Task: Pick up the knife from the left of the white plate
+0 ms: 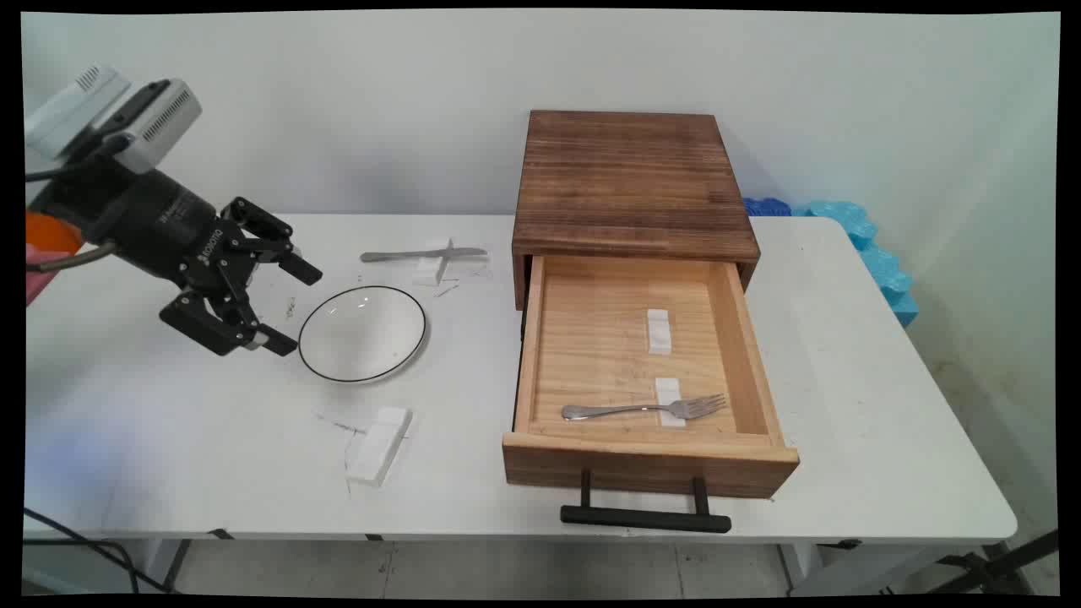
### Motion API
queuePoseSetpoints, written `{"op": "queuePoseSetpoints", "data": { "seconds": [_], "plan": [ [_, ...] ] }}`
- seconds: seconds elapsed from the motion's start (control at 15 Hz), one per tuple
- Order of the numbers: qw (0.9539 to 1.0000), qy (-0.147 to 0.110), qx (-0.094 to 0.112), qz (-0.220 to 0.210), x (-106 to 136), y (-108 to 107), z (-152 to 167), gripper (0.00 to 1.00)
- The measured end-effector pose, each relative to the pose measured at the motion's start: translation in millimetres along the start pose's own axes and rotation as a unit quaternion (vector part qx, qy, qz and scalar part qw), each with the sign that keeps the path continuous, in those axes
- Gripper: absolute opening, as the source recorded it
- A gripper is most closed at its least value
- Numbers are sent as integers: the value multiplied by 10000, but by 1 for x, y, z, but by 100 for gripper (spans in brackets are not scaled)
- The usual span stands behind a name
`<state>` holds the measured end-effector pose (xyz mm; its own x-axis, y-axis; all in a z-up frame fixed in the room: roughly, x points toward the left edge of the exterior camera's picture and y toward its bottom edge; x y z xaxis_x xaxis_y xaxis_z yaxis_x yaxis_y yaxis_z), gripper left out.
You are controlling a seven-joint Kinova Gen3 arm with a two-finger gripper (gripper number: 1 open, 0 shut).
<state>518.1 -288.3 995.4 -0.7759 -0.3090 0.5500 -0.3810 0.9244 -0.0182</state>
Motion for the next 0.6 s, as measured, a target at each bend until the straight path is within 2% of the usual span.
{"op": "queuePoseSetpoints", "data": {
  "seconds": [0.33, 0.6],
  "plan": [
    [9999, -76, 102, -88, 0, -13, 6, 100],
    [9986, -424, 288, -148, 17, -40, 10, 100]
  ]
}}
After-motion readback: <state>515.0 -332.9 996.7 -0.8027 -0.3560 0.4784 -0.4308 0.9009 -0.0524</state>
